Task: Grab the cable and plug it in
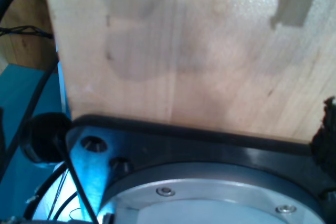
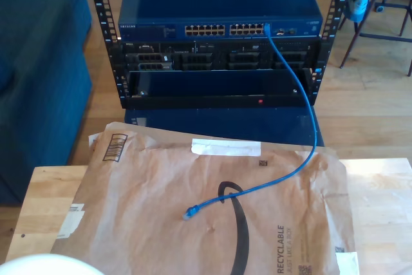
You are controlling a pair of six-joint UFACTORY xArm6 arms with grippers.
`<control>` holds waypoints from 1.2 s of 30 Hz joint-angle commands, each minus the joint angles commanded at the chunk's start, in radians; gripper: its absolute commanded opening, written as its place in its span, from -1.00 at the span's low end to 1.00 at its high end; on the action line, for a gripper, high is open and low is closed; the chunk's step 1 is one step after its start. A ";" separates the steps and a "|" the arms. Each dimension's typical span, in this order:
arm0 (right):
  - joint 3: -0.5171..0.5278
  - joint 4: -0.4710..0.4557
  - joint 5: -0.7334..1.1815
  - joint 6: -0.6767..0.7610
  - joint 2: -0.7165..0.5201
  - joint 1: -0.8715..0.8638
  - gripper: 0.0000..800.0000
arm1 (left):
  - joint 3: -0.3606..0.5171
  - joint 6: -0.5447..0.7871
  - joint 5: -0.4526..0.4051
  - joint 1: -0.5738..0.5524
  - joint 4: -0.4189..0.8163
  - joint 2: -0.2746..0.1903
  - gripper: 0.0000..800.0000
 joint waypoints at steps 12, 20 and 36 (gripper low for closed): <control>0.146 -0.021 -0.155 0.000 -0.021 -0.040 0.98 | 0.000 0.000 0.000 0.000 0.000 0.000 1.00; 0.242 -0.021 -0.293 0.000 0.000 -0.037 0.99 | 0.000 0.000 0.000 0.000 0.000 0.000 1.00; 0.288 -0.021 -0.371 -0.021 0.020 -0.041 0.99 | 0.000 0.000 0.000 0.000 0.000 0.000 1.00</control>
